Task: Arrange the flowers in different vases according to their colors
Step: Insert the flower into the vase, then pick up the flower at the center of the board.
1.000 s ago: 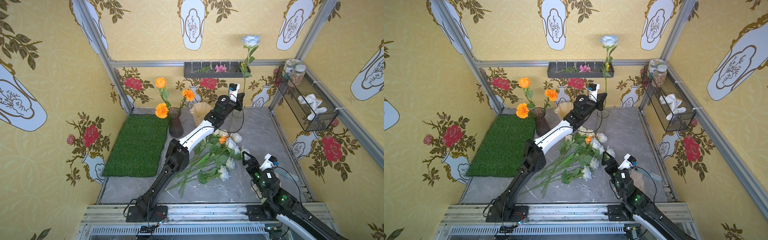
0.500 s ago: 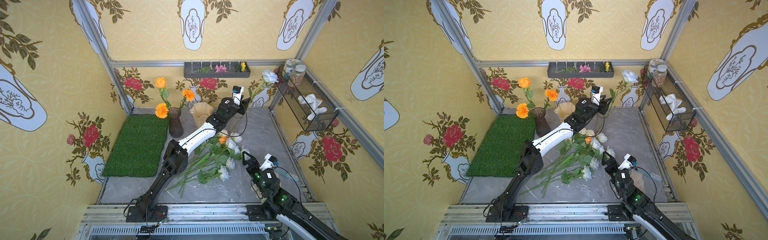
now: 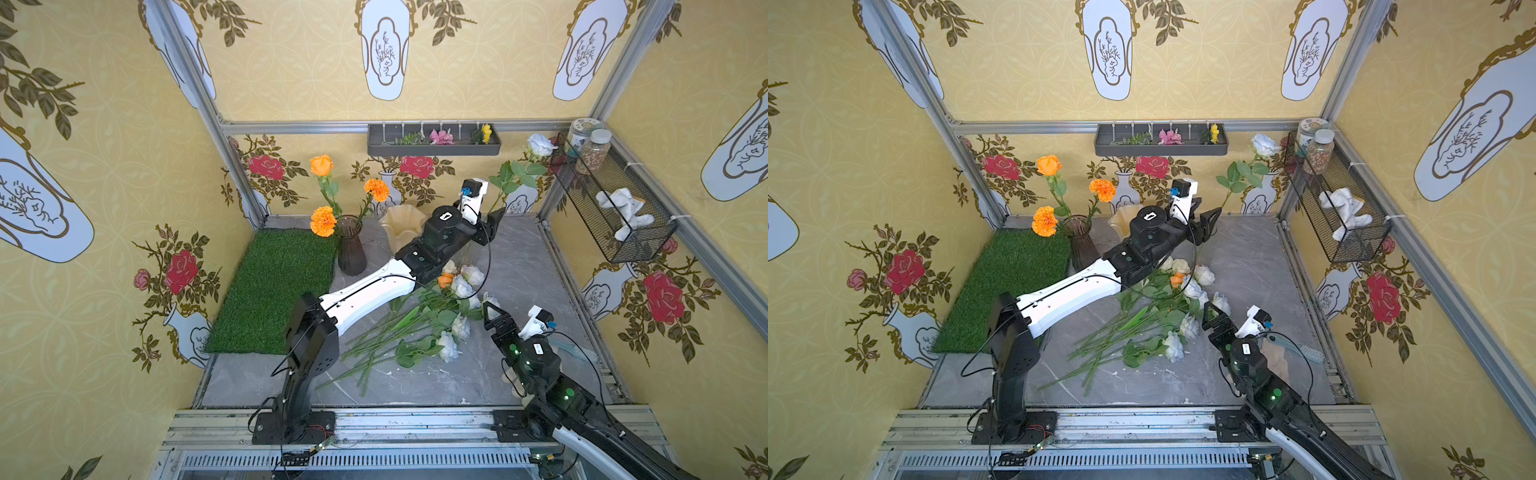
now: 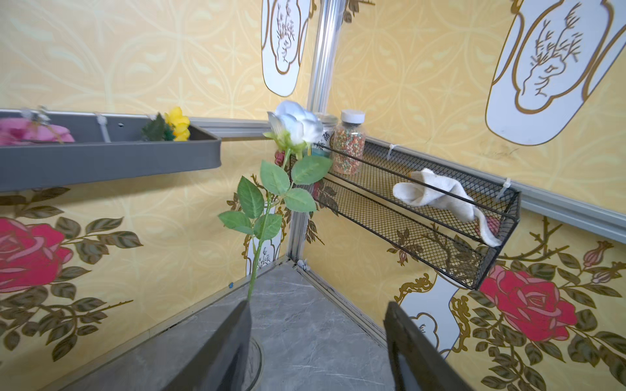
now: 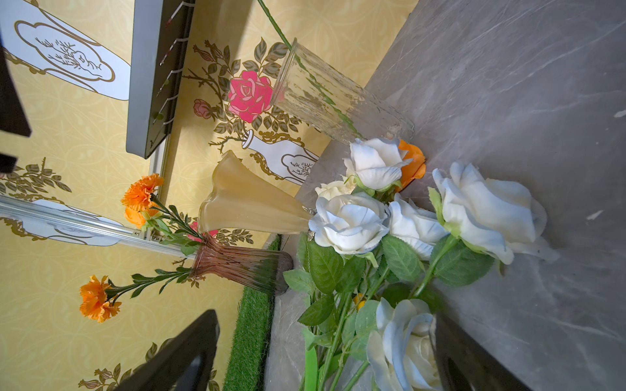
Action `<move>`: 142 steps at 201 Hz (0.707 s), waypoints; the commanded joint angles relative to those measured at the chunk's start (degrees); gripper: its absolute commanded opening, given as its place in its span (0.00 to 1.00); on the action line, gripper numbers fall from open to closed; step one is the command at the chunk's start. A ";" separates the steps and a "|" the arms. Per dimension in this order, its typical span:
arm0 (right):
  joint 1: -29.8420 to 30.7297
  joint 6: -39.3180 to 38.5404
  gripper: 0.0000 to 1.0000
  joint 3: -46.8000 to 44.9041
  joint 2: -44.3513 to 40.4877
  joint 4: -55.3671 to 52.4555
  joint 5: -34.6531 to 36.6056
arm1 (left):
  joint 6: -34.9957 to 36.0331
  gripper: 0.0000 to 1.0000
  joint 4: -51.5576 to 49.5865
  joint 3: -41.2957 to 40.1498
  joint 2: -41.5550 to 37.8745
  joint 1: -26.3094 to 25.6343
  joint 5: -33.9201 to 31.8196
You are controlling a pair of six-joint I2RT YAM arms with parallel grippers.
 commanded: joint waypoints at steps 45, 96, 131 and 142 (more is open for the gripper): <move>-0.10 0.89 0.97 5.17 5.74 -4.80 -3.65 | -9.05 0.70 -16.23 -24.24 -22.74 -0.68 -8.60; -0.12 2.24 0.97 9.15 12.56 -7.96 -6.72 | -21.49 0.71 -32.30 -40.05 -34.66 -0.76 -2.89; -0.11 2.68 0.97 10.77 15.99 -8.58 -7.90 | -27.66 0.69 -37.12 -47.75 -37.08 -2.11 3.49; -0.14 2.74 0.97 10.97 16.60 -8.49 -7.90 | -28.84 0.68 -38.31 -49.08 -37.50 -3.71 3.45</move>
